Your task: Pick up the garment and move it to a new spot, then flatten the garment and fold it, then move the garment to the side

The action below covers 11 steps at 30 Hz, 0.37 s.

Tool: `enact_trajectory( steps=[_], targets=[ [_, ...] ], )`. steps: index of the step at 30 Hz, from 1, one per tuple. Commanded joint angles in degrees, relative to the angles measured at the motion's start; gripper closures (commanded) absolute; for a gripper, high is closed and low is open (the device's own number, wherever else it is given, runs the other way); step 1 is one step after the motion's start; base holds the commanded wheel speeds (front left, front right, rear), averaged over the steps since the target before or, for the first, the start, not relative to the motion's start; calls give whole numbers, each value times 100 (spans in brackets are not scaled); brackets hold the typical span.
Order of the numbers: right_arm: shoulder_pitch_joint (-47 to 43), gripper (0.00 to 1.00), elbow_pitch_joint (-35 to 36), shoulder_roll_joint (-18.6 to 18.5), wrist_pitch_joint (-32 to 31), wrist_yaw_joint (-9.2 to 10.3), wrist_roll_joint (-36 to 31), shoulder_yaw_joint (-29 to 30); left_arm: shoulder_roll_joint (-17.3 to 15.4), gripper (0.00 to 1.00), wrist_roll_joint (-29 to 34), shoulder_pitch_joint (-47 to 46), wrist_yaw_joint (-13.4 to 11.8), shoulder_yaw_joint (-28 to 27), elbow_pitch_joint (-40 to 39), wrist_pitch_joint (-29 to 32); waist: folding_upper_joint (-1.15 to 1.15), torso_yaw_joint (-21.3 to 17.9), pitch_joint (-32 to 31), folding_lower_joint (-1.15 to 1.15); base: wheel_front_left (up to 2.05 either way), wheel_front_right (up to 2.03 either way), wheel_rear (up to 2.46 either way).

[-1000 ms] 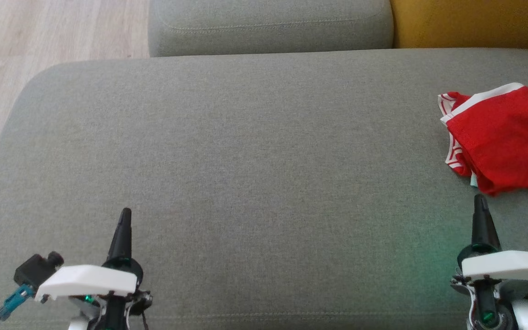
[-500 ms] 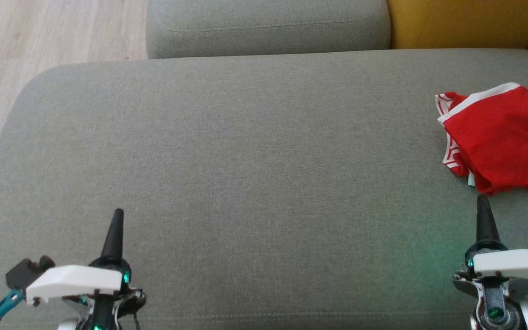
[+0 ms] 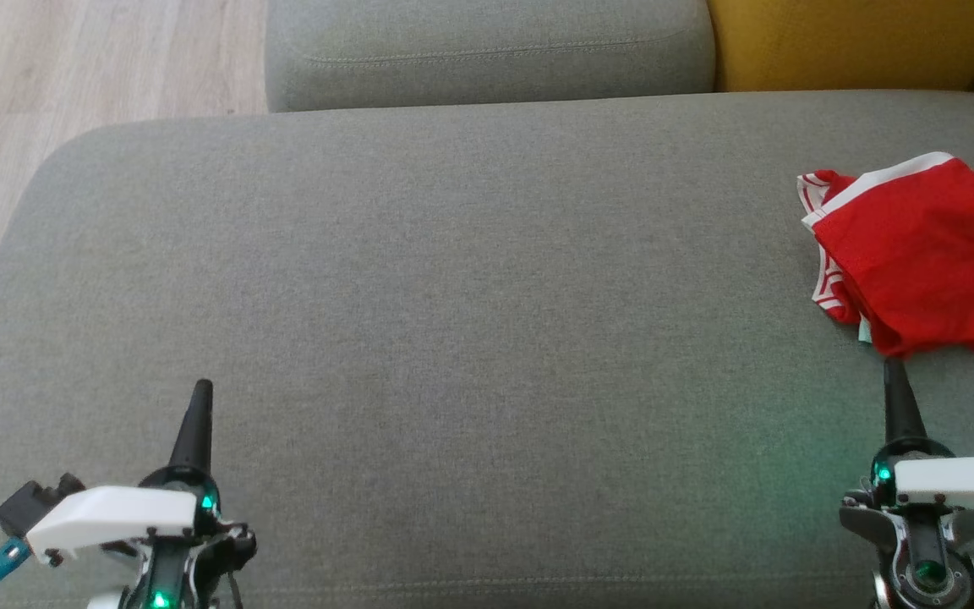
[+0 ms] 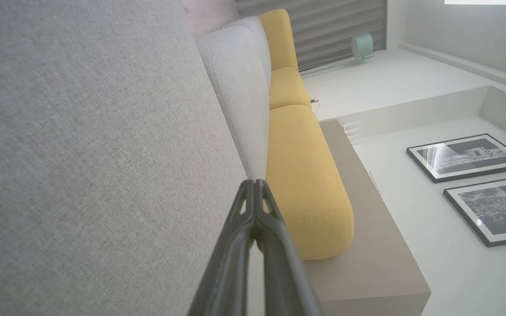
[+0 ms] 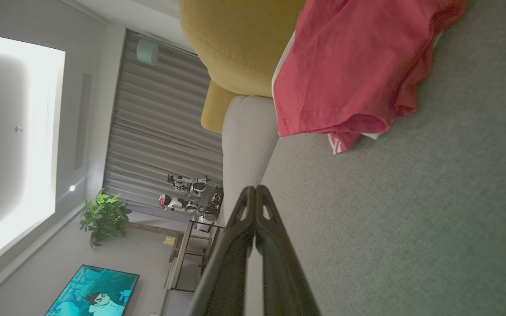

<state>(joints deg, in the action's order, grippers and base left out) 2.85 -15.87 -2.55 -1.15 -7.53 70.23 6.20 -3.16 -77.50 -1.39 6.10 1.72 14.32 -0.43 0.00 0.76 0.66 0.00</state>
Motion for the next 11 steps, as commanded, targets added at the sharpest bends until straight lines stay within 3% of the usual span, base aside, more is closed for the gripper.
enact_trajectory(
  steps=[1,11],
  targets=[
    [280,100,189,-29,-80,3,232,-64,-97,100,-178,-338,40,-218,-154,74,0,-5,-3,0,0,0,0],
    [299,100,188,-30,-244,4,942,-29,-98,100,-698,-384,75,-373,-111,246,0,-31,-20,0,0,0,0]
  ],
)
